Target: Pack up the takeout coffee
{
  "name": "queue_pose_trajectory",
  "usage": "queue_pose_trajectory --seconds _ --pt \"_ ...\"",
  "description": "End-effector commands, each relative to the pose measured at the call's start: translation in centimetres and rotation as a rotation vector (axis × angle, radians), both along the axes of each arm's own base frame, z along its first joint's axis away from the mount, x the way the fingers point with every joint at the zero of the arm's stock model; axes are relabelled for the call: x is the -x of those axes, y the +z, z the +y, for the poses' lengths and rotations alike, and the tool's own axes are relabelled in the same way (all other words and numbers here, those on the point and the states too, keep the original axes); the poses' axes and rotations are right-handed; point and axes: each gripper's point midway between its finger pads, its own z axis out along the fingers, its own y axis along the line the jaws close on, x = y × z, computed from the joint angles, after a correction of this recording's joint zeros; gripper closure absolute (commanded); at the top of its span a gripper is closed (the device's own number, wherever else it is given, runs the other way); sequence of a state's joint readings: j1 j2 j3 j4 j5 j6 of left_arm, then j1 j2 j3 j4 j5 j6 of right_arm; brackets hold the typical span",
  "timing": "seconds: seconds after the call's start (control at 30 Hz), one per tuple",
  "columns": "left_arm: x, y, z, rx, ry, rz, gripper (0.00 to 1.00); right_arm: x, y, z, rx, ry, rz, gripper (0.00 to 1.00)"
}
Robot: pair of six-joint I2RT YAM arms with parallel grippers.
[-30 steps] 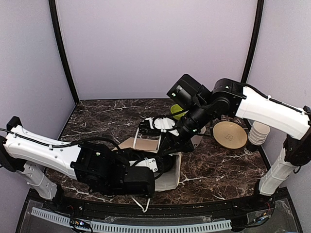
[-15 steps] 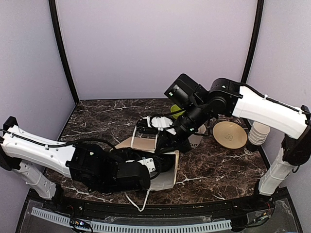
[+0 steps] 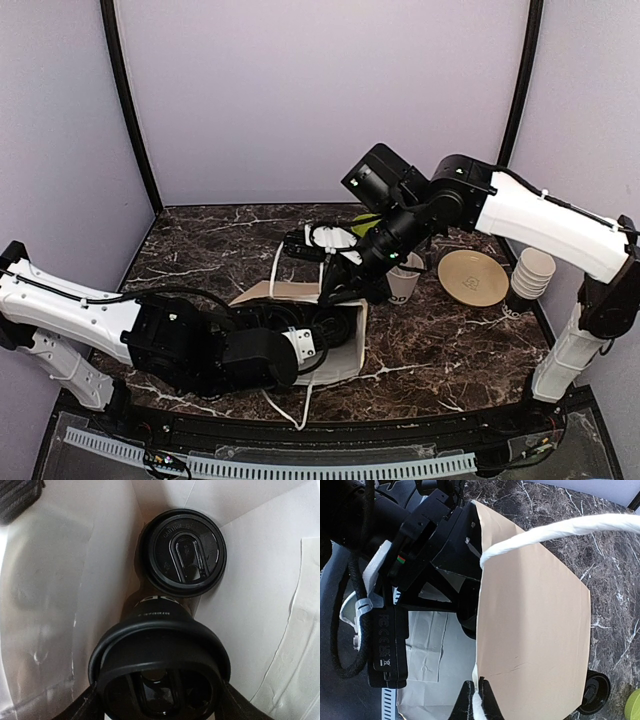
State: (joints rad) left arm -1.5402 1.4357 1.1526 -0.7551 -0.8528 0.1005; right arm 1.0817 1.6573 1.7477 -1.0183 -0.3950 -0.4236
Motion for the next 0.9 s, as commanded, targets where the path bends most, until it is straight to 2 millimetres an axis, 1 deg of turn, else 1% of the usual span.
queue_pose_trajectory --seconds 0.0,0.17,0.3,0.47,0.6,0.73,0.8,0.83,0.87 --pt "-0.4 -0.4 0.6 -0.037 -0.001 -0.012 0.67 0.5 1.0 0.5 -0.040 0.026 0.041 1.00" --pt "-0.8 -0.7 1.3 -0.064 0.019 -0.013 0.67 1.1 1.2 0.6 -0.047 0.052 0.067 1.00" --pt "-1.1 -0.9 1.2 -0.081 0.005 -0.023 0.67 1.7 1.5 0.7 -0.058 0.079 0.097 1.00" --pt "-1.4 -1.6 1.2 -0.118 -0.004 -0.016 0.67 2.0 2.1 0.9 -0.071 0.088 0.117 1.00" --pt "-1.1 -1.8 1.8 -0.129 0.010 0.019 0.68 2.2 2.1 0.9 -0.068 0.089 0.130 1.00" --pt "-1.0 -1.9 2.9 -0.150 0.032 0.038 0.68 2.6 1.8 0.9 -0.064 0.102 0.157 1.00" --pt "-0.8 -2.0 2.4 -0.131 0.001 0.045 0.67 2.8 1.6 0.9 -0.061 0.114 0.170 1.00" --pt "-0.7 -1.9 1.6 -0.110 -0.028 0.046 0.67 2.9 1.6 0.9 -0.063 0.118 0.174 1.00" --pt "-0.6 -1.9 1.3 -0.106 -0.040 0.045 0.67 3.0 1.6 1.0 -0.063 0.121 0.179 1.00"
